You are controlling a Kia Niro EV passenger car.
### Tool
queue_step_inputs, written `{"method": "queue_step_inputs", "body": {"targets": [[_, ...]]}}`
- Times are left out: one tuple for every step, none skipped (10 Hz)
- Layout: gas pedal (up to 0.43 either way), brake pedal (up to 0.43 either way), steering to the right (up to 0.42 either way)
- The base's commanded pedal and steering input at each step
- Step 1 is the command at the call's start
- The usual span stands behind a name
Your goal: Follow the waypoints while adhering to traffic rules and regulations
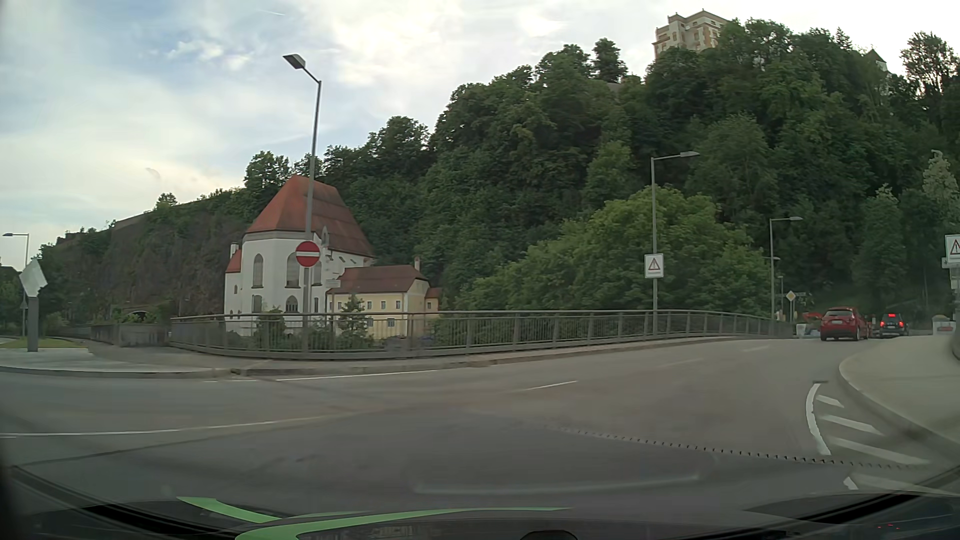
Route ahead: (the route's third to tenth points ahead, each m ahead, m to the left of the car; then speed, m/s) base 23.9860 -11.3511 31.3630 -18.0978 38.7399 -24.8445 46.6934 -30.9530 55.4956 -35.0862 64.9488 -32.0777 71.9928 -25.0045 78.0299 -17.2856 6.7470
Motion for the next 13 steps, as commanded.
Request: {"method": "queue_step_inputs", "body": {"targets": [[0.157, 0.000, 0.206], [0.157, 0.000, 0.209], [0.157, 0.000, 0.210], [0.157, 0.000, 0.210], [0.157, 0.000, 0.210], [0.157, 0.000, 0.210], [0.157, 0.000, 0.210], [0.157, 0.000, 0.210], [0.157, 0.000, 0.209], [0.169, 0.000, 0.207], [0.177, 0.000, 0.207], [0.177, 0.000, 0.202], [0.177, 0.000, 0.200]]}}
